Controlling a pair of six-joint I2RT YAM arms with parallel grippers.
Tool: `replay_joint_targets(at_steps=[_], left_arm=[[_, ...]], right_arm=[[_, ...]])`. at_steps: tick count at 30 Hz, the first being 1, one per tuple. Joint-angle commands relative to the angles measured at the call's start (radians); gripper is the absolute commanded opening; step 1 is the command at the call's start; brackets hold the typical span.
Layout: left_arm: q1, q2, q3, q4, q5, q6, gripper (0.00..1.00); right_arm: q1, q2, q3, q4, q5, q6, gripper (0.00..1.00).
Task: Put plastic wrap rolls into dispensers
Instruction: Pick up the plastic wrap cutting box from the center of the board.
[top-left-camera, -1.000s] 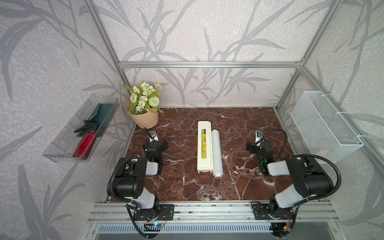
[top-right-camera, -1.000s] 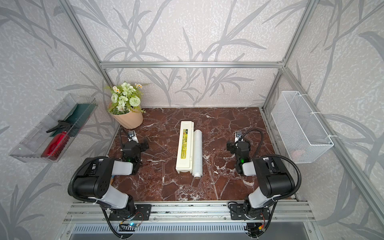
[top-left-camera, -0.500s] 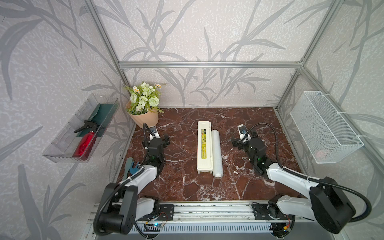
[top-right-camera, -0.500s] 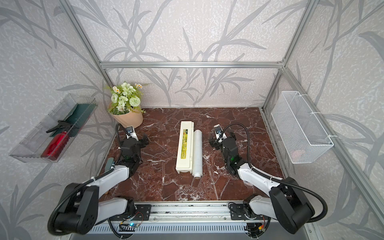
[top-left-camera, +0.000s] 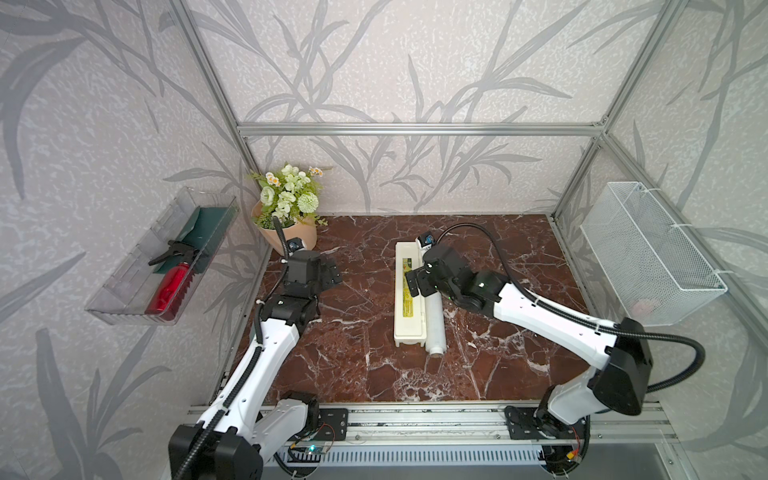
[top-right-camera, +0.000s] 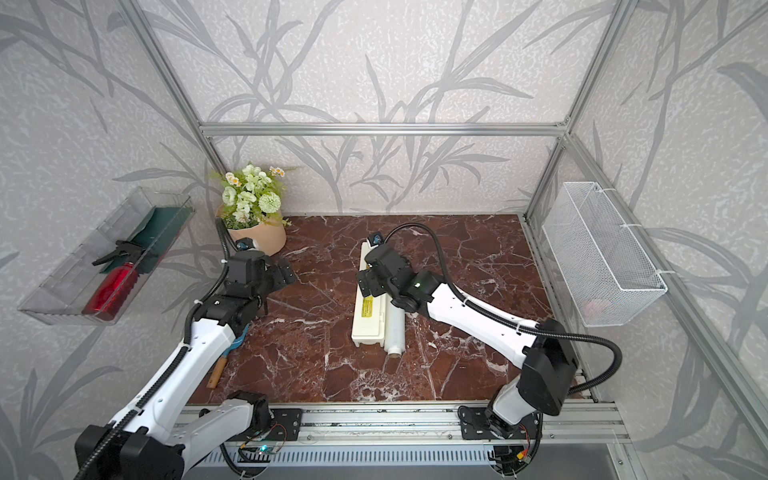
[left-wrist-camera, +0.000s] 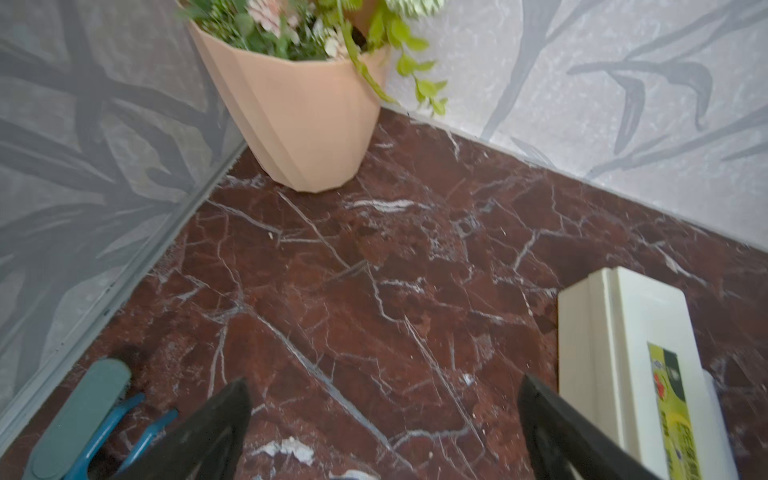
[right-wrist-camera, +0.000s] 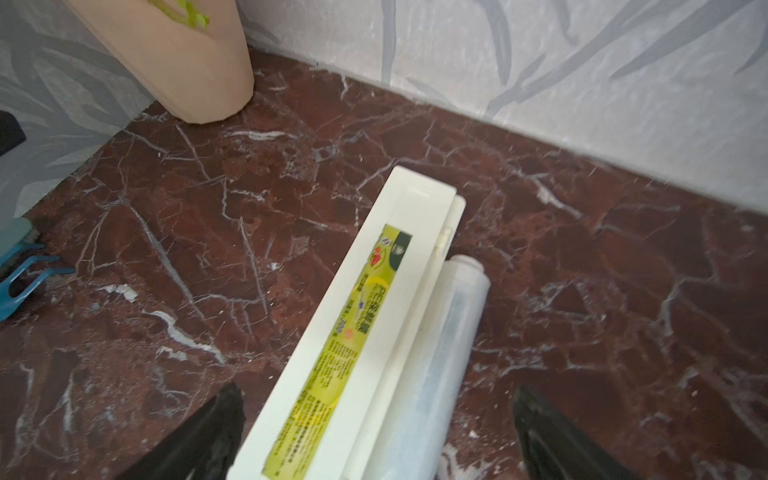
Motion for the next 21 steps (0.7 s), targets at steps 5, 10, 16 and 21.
replay_joint_targets(at_steps=[5,10,16,21], left_arm=[[-0.052,-0.026,0.059,-0.270,0.188,-0.022,0.99],[-0.091,-0.034,0.043,-0.306,0.207,-0.017,0.99],[-0.126,-0.037,0.017,-0.299,0.217,-0.025,0.99],[-0.134,-0.040,-0.001,-0.286,0.225,-0.034,0.99]], right_arm=[[0.021,0.214,0.135,-0.268,-0.081,0.242,0.99],[0.022,0.304,0.173,-0.297,-0.072,0.291,0.99],[0.022,0.367,0.212,-0.315,-0.092,0.299,0.99],[0.022,0.400,0.222,-0.321,-0.117,0.324,0.99]])
